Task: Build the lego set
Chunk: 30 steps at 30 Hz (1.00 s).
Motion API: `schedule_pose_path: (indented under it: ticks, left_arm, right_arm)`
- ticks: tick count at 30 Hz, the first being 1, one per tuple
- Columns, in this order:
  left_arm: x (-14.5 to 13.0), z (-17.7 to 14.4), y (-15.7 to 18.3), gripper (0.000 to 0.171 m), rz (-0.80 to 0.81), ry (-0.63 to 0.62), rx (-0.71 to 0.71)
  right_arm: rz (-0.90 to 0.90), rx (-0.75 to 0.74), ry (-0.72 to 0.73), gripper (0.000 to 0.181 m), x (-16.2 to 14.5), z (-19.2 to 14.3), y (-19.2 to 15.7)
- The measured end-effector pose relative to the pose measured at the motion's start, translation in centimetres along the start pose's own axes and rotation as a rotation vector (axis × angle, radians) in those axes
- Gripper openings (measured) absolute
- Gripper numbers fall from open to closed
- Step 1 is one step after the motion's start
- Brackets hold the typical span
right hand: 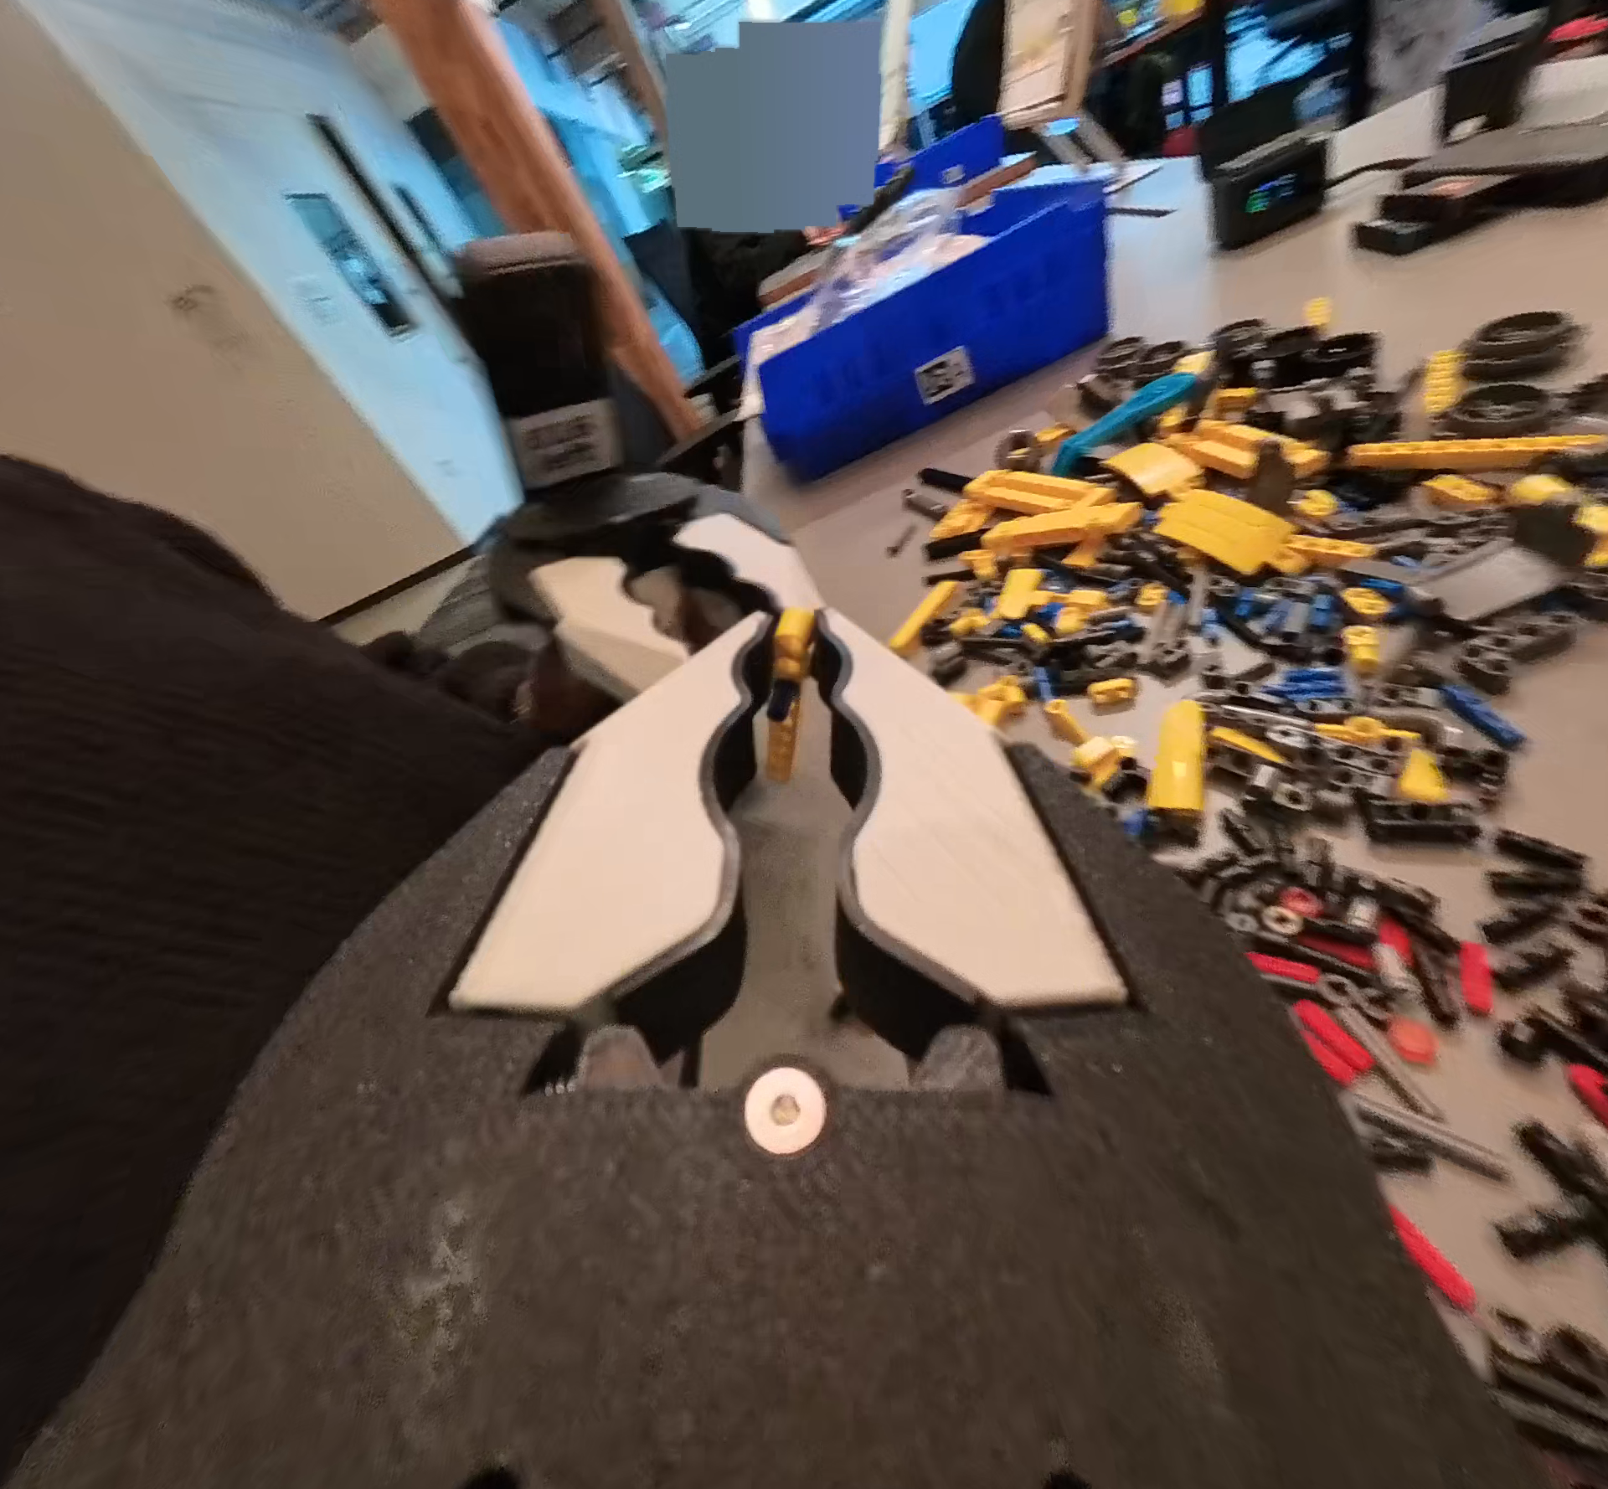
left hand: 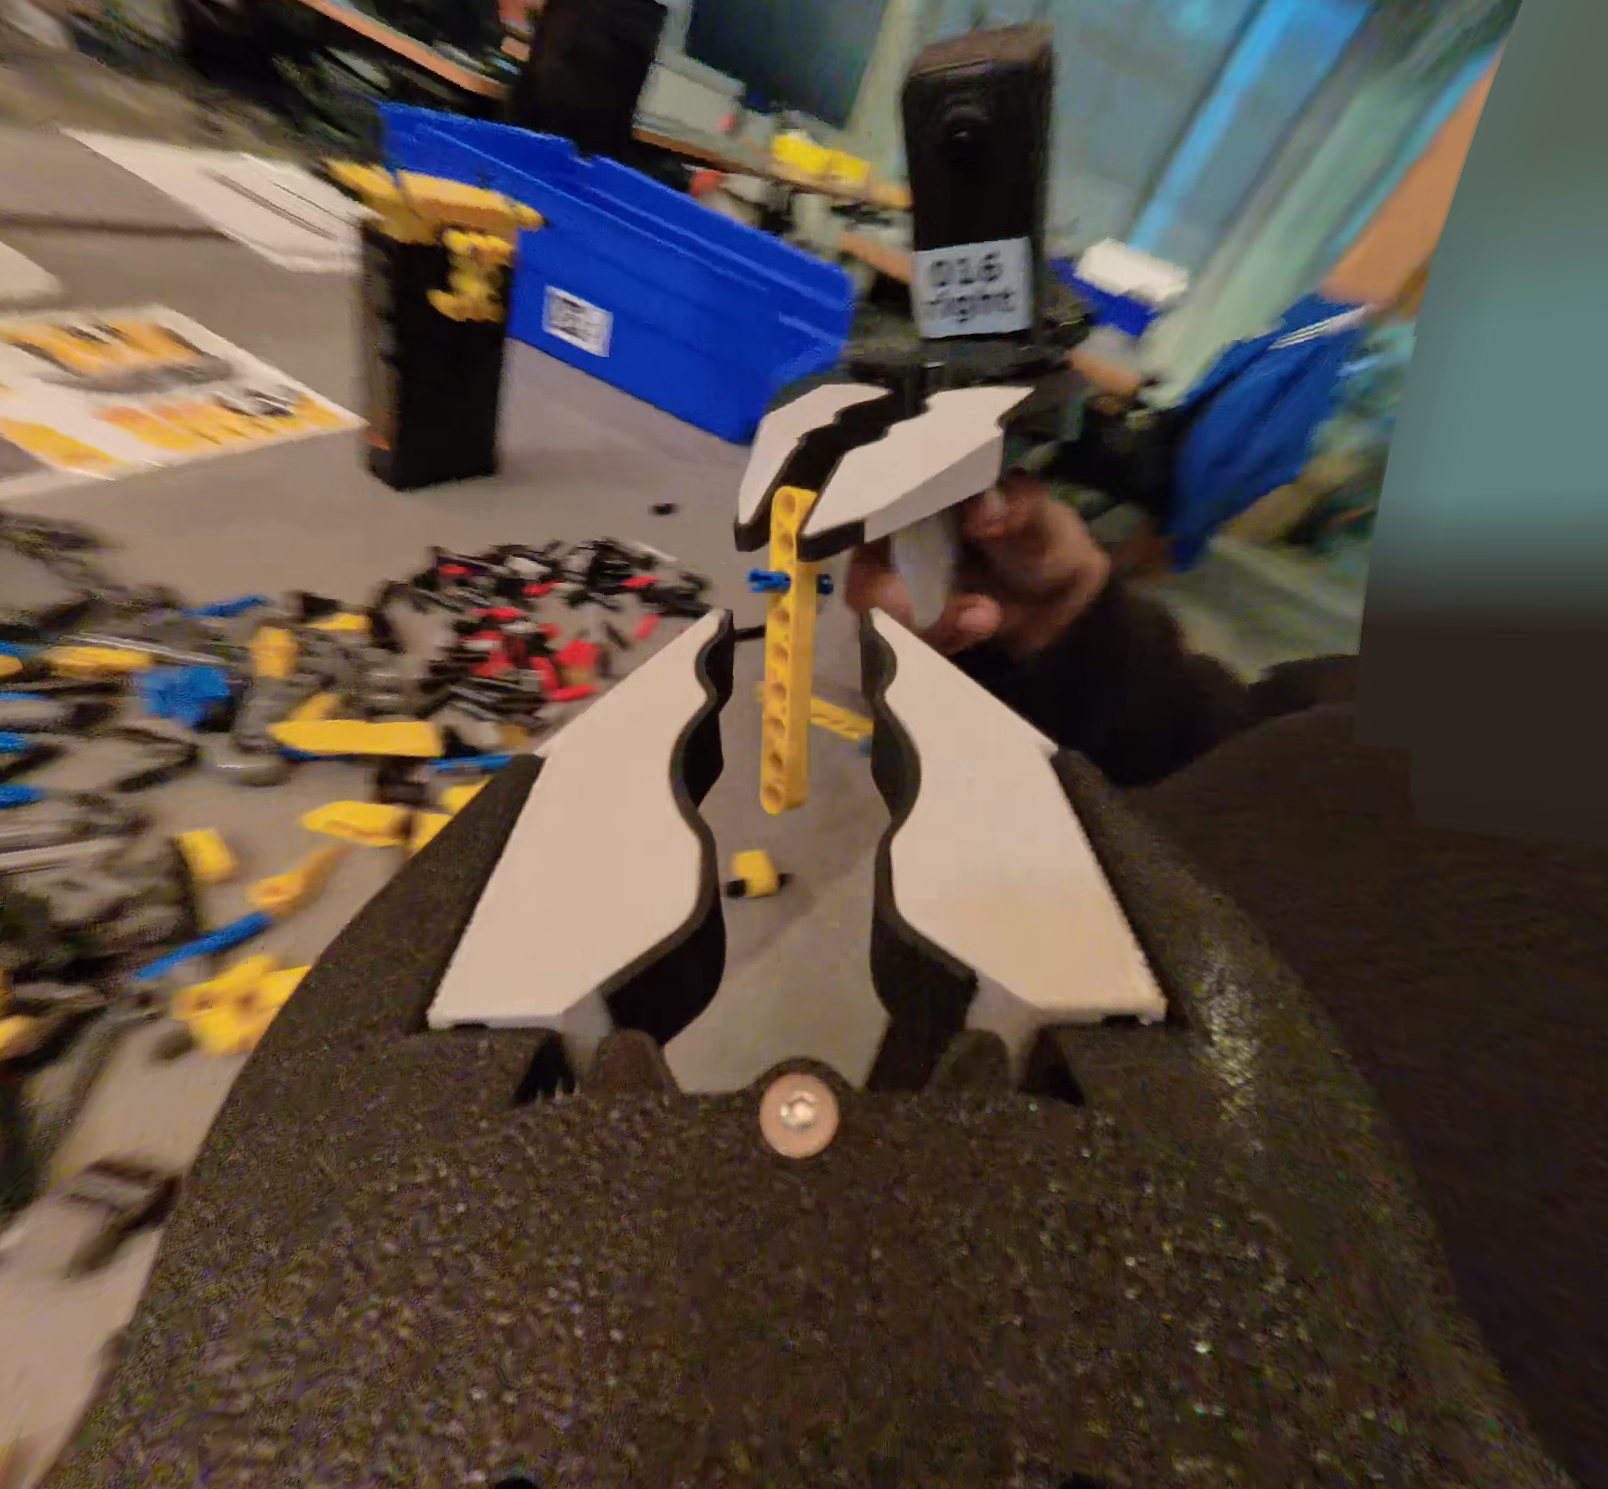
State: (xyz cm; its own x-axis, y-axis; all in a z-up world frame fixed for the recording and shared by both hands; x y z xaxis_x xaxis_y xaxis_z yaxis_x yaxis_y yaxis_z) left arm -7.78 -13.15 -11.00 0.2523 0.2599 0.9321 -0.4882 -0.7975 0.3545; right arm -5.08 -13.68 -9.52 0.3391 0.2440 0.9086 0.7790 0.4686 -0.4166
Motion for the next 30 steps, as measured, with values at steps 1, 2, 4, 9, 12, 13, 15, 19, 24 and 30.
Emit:
schedule_pose_path:
  ticks: [1,2,4,9,12,13,15,19,24,30]
  left_arm:
    - [0.1,0.0,0.6,0.028,-0.072,0.000,-0.090]
    - [0.1,-0.1,1.3,0.027,-0.141,0.001,-0.173]
    - [0.1,-0.4,2.0,0.023,-0.248,0.010,-0.288]
    - [-0.6,-0.5,2.5,0.008,-0.337,-0.026,-0.387]
    - [-0.9,-0.4,2.9,0.007,-0.289,-0.051,-0.381]
    - [-0.7,-0.4,2.6,0.007,-0.279,-0.039,-0.363]
    - [0.0,-0.8,1.7,0.007,-0.269,-0.001,-0.321]
    - [0.9,-2.1,-1.2,0.007,-0.326,0.070,-0.196]
    - [1.4,-3.3,-3.2,0.007,-0.446,0.164,-0.152]
    - [1.5,-3.6,-3.0,0.007,-0.577,0.230,-0.239]
  right_arm:
    - [0.017,0.043,-0.022,0.009,-0.2,0.0,-0.5]
    - [0.027,0.079,-0.046,0.009,-0.4,0.0,-0.9]
    - [0.040,0.146,-0.074,0.009,-0.6,-0.1,-1.7]
    - [0.061,0.257,-0.140,0.007,-1.3,-0.7,-2.9]
    - [0.049,0.270,-0.171,0.007,-1.7,-0.6,-3.1]
    - [0.044,0.253,-0.161,0.008,-1.5,-0.6,-3.0]
    - [0.018,0.165,-0.096,0.014,-0.4,-0.5,-2.0]
    - [-0.092,-0.119,-0.113,0.041,-0.5,-1.5,0.5]
    - [-0.267,-0.428,-0.419,0.043,-6.5,-2.3,1.2]
    - [-0.310,-0.489,-0.630,0.029,-11.4,-1.0,0.4]
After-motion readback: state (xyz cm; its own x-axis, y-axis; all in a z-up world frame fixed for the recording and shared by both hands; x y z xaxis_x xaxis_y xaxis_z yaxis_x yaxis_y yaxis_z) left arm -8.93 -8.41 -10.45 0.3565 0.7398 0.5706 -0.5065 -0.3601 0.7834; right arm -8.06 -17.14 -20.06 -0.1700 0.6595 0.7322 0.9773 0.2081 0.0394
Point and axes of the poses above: each gripper's, where its closed fingertips meet, z out along the fingers, x out of its top, y = z × x across the jaws, the point moved 2 cm from there along -z, back along the fingers, and after that the axes turned 2 degrees about y, right-handed, at the moved point
